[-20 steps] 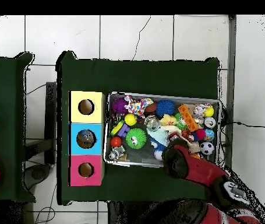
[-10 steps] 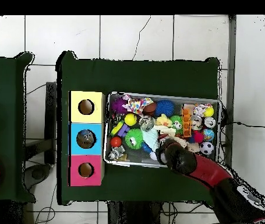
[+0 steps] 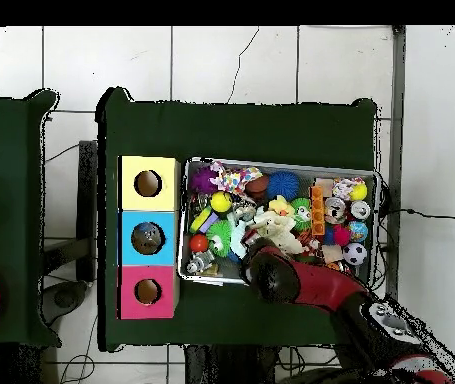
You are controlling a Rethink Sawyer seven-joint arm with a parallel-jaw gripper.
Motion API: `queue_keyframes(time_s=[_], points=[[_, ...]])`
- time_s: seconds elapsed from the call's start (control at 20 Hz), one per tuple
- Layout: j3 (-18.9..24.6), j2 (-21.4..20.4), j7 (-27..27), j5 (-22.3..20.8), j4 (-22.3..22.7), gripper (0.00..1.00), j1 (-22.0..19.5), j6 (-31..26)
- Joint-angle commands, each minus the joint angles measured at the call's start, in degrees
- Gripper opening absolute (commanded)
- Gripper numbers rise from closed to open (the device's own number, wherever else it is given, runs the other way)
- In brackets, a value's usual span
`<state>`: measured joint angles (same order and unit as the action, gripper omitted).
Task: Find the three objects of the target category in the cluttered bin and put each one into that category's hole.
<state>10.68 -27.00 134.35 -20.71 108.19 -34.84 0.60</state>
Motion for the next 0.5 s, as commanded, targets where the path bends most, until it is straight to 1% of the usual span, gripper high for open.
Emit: queue_keyframes(time_s=[0.05,0.1,0.15,0.2,0.25,0.3,0.35,0.45,0.5], points=[[-9.08,3.47,-2.66,-9.06,-5.32,1.0,13.08,10.02],[-11.21,4.36,-3.06,-9.57,-6.7,1.0,14.28,12.16],[-13.75,6.29,-3.32,-9.25,-8.51,1.0,16.11,14.89],[-16.73,7.75,-3.64,-8.58,-9.85,1.0,17.8,17.83],[-20.41,9.02,-4.41,-6.96,-11.26,1.0,20.18,21.24],[-25.57,10.74,-6.1,-3.69,-12.32,1.0,23.17,26.29],[-30.22,12.43,-8.68,0.45,-13.15,1.0,25.54,31.77],[-36.7,14.56,-13.28,7.84,-12.61,1.0,28.49,41.29],[-38.97,15.35,-13.61,10.63,-11.96,1.0,29.71,43.53]])
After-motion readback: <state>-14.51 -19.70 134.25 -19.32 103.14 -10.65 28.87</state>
